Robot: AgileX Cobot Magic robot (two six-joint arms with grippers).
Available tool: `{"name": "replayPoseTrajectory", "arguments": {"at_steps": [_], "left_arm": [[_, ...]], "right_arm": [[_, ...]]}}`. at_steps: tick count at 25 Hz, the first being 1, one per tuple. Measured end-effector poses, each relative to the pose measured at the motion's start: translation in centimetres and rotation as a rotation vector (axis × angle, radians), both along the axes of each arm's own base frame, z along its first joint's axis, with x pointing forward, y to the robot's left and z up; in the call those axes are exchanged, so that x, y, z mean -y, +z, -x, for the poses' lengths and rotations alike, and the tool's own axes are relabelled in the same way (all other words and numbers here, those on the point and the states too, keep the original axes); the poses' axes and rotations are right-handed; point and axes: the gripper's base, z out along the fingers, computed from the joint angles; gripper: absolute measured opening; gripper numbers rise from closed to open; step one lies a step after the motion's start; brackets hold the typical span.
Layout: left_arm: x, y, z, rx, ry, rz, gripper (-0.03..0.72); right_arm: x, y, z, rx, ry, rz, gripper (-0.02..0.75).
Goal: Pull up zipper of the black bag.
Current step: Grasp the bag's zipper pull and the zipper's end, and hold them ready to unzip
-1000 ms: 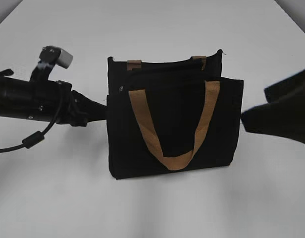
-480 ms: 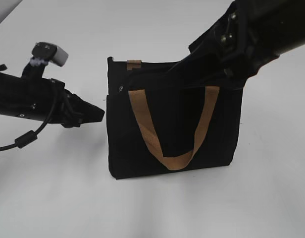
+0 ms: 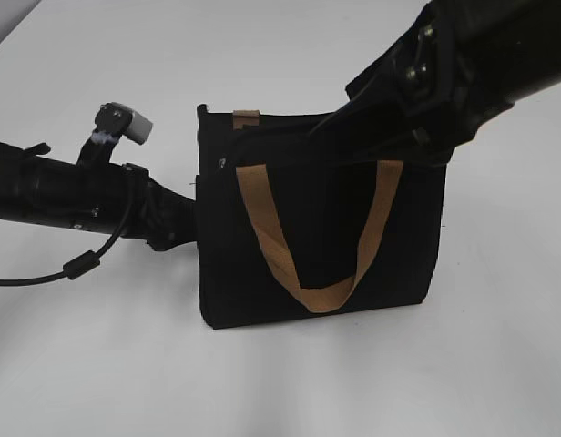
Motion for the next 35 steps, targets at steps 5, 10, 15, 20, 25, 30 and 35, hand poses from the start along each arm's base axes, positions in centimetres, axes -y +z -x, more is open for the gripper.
{"name": "replayPoseTrajectory", "arguments": {"at_steps": [5, 10, 15, 20, 25, 30, 35], "left_arm": [[1.4, -0.2, -1.7, 0.035, -0.040, -0.004, 0.270], [1.6, -0.5, -1.8, 0.011, -0.067, -0.059, 0.029], [1.2, 0.1, -1.4, -0.105, 0.003, -0.055, 0.003], [0.7, 3.6, -0.6, -0.074, 0.040, -0.047, 0.002], [0.2, 7.3, 1.0, 0.037, 0.017, -0.051, 0.002], [-0.2, 9.2, 2.0, 0.103, -0.015, -0.088, 0.002], [-0.7, 10.1, 2.8, 0.127, -0.037, -0.142, 0.002]], "right_arm": [[0.0, 0.0, 0.0, 0.003, 0.003, 0.002, 0.536], [0.0, 0.0, 0.0, 0.010, 0.008, 0.004, 0.536], [0.0, 0.1, -0.2, 0.034, 0.004, 0.003, 0.534], [0.0, 0.1, -0.2, 0.043, -0.001, -0.001, 0.498], [-0.3, 0.1, -0.4, 0.055, 0.020, -0.023, 0.439], [-2.2, -1.6, -1.6, 0.055, 0.093, -0.042, 0.395], [-4.7, -4.3, -3.1, 0.154, 0.143, 0.027, 0.387]]}}
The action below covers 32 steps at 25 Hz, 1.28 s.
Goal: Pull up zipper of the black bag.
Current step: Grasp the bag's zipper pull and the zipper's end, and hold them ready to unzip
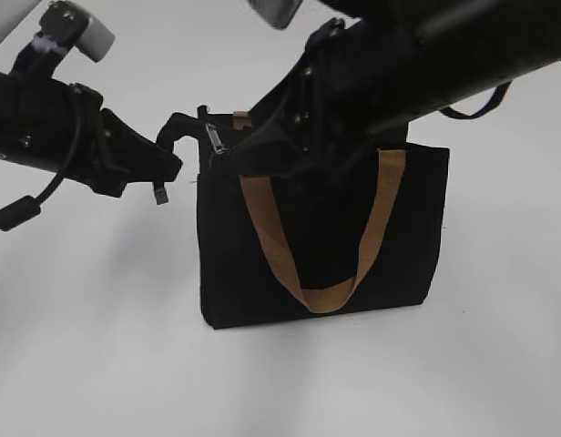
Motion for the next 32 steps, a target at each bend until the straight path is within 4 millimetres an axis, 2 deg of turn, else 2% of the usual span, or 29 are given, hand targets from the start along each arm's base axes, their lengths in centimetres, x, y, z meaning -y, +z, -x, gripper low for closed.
{"name": "replayPoseTrajectory", "arguments": {"at_steps": [4, 9, 13, 18, 22, 26, 32], "left_arm": [[-0.2, 1.3, 0.7, 0.027, -0.009, -0.001, 0.002], [-0.4, 2.7, 1.4, 0.074, -0.008, 0.015, 0.002], [-0.4, 3.8, 1.8, 0.096, 0.007, 0.051, 0.002], [-0.3, 4.5, 1.9, 0.089, 0.040, 0.121, 0.002], [-0.3, 4.8, 1.7, 0.084, 0.082, 0.165, 0.002], [-0.2, 5.1, 1.6, 0.067, 0.110, 0.221, 0.002], [-0.2, 5.1, 1.6, 0.065, 0.115, 0.229, 0.002]], "right_arm": [[-1.0, -2.0, -1.3, 0.021, -0.033, 0.030, 0.386], [-1.4, -3.0, -2.4, 0.048, -0.095, 0.037, 0.385], [-1.7, -3.1, -3.2, 0.064, -0.122, 0.032, 0.350], [-2.6, -2.0, -4.4, 0.084, -0.113, 0.004, 0.272], [-2.9, -1.7, -4.6, 0.083, -0.099, -0.002, 0.263], [-3.2, -2.6, -4.2, 0.019, -0.043, 0.023, 0.260], [-3.2, -3.1, -4.4, 0.027, -0.034, 0.050, 0.258]]}}
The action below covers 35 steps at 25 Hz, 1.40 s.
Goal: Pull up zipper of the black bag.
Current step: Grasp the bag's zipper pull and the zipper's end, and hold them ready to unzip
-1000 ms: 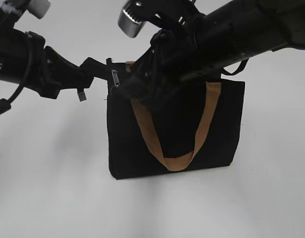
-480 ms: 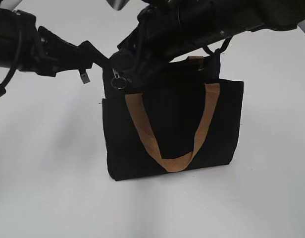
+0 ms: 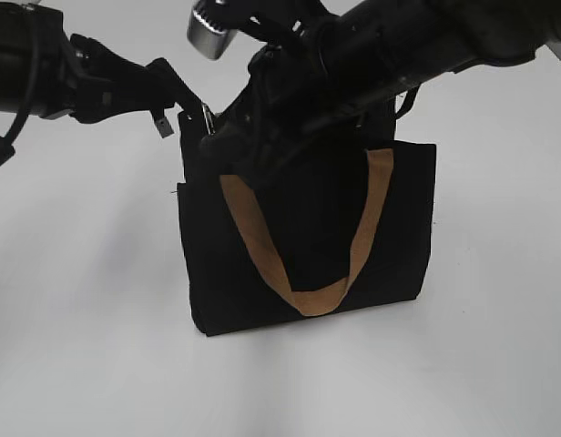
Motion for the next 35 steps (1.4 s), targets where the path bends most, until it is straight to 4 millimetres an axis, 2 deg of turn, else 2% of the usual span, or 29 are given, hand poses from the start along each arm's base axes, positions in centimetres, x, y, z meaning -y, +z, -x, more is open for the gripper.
{"name": "replayPoseTrajectory", "arguments": {"at_steps": [4, 9, 15, 19, 26, 35], "left_arm": [[0.0, 0.0, 0.0, -0.001, 0.001, 0.002, 0.002], [0.0, 0.1, 0.0, -0.005, 0.007, 0.016, 0.002], [0.0, 0.0, 0.0, -0.017, 0.015, 0.032, 0.002], [0.0, -0.1, 0.0, -0.018, 0.016, 0.031, 0.002], [-0.4, -0.4, -0.3, 0.016, 0.041, -0.039, 0.002], [-0.4, -0.5, -0.2, 0.026, 0.034, -0.067, 0.002]], "right_arm": [[0.2, -0.1, -0.1, 0.020, 0.007, 0.036, 0.241], [0.2, -0.2, -0.2, 0.027, -0.002, 0.041, 0.141], [0.0, -1.1, -0.7, 0.015, -0.013, 0.048, 0.112], [0.0, -1.0, -0.7, 0.017, -0.014, 0.047, 0.018], [0.6, 0.5, 0.0, 0.056, 0.017, 0.064, 0.014], [4.0, 2.1, -0.7, -0.084, -0.128, -0.017, 0.011]]}}
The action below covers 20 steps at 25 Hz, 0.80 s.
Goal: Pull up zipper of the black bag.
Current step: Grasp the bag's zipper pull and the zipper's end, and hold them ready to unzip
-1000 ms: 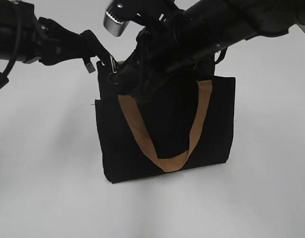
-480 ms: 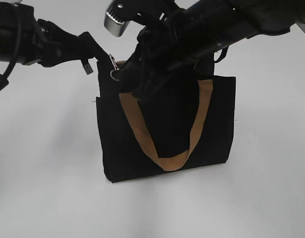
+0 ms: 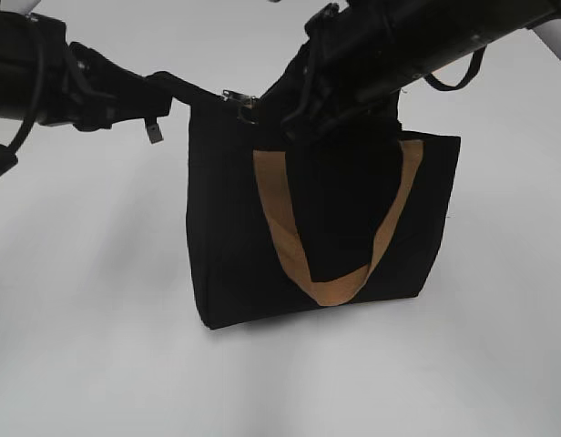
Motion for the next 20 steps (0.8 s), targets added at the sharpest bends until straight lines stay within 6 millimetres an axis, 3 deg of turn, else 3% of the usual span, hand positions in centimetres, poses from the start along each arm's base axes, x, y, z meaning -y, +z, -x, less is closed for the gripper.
{"name": "replayPoseTrajectory", "arguments": {"at_steps": [9, 20], "left_arm": [[0.3, 0.0, 0.1, -0.005, -0.005, 0.004, 0.002], [0.1, 0.1, -0.1, -0.009, 0.025, 0.025, 0.002]], "right_arm": [[2.5, 0.3, -0.6, -0.162, -0.093, -0.078, 0.012], [2.4, 0.7, -0.7, -0.217, -0.115, -0.191, 0.002]]}}
